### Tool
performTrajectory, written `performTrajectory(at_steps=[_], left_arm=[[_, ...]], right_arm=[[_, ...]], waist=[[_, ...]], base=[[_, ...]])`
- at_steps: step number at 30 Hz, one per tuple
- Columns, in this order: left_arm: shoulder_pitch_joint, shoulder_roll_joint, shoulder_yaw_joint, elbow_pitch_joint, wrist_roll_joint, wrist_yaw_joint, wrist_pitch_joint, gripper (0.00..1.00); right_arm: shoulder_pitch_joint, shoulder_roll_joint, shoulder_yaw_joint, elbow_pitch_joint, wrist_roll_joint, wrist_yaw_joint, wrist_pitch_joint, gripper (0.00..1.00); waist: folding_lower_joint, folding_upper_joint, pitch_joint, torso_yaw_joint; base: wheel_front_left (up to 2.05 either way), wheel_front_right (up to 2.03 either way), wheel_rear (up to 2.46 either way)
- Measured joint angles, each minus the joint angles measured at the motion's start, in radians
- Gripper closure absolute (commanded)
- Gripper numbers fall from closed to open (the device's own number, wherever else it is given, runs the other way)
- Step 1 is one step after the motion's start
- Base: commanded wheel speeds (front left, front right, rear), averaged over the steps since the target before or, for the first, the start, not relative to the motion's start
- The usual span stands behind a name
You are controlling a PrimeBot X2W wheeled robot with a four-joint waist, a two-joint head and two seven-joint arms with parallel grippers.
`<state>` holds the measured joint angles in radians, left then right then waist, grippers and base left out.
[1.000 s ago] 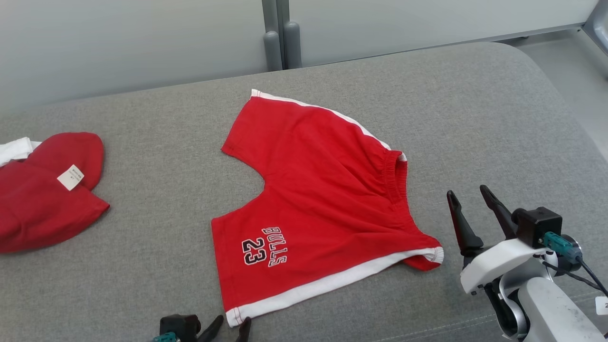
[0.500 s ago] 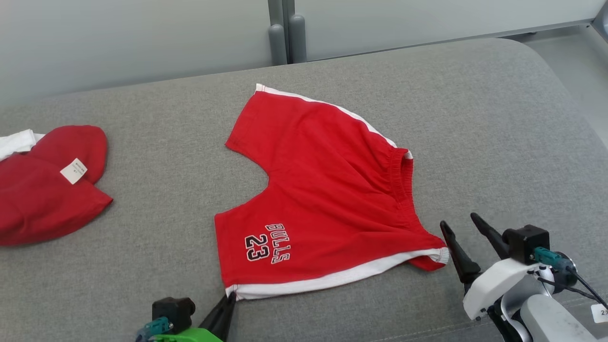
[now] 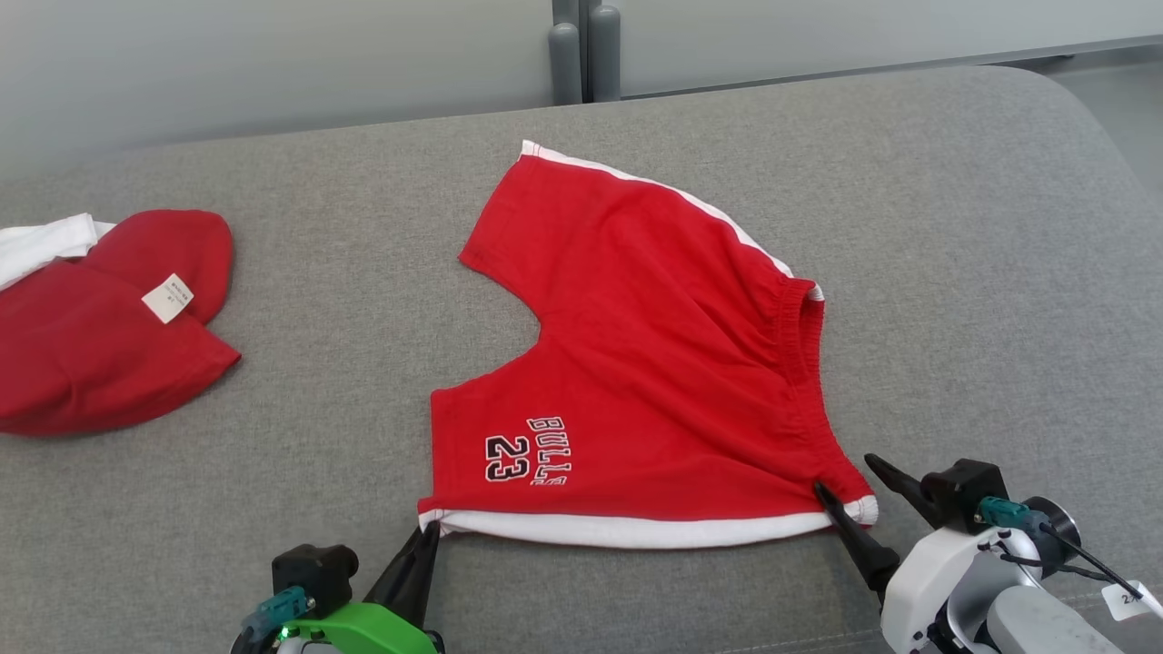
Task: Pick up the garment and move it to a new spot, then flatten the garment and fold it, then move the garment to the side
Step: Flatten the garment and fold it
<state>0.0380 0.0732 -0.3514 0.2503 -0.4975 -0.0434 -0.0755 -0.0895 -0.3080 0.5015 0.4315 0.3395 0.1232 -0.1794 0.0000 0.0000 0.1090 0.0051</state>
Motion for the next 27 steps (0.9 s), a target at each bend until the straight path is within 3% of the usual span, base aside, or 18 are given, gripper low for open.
performTrajectory(at_steps=[16,19,27], left_arm=[[0.0,0.004,0.024,-0.007,0.0,0.01,-0.014,1.0],[0.0,0.006,0.02,-0.006,0.0,0.012,-0.015,1.0],[-0.002,0.006,0.019,-0.006,0.0,0.012,-0.015,1.0]], right_arm=[[0.04,-0.102,0.139,-0.096,-0.022,0.0,0.014,0.0],[0.04,-0.108,0.15,-0.105,-0.005,0.0,0.014,0.12],[0.03,-0.114,0.162,-0.118,0.032,0.0,0.013,0.2]], waist=[[0.0,0.0,0.036,-0.026],[0.0,0.0,0.041,-0.035],[0.0,0.0,0.042,-0.031]], base=[[0.0,0.0,0.0],[0.0,0.0,0.0],[0.0,0.0,0.0]])
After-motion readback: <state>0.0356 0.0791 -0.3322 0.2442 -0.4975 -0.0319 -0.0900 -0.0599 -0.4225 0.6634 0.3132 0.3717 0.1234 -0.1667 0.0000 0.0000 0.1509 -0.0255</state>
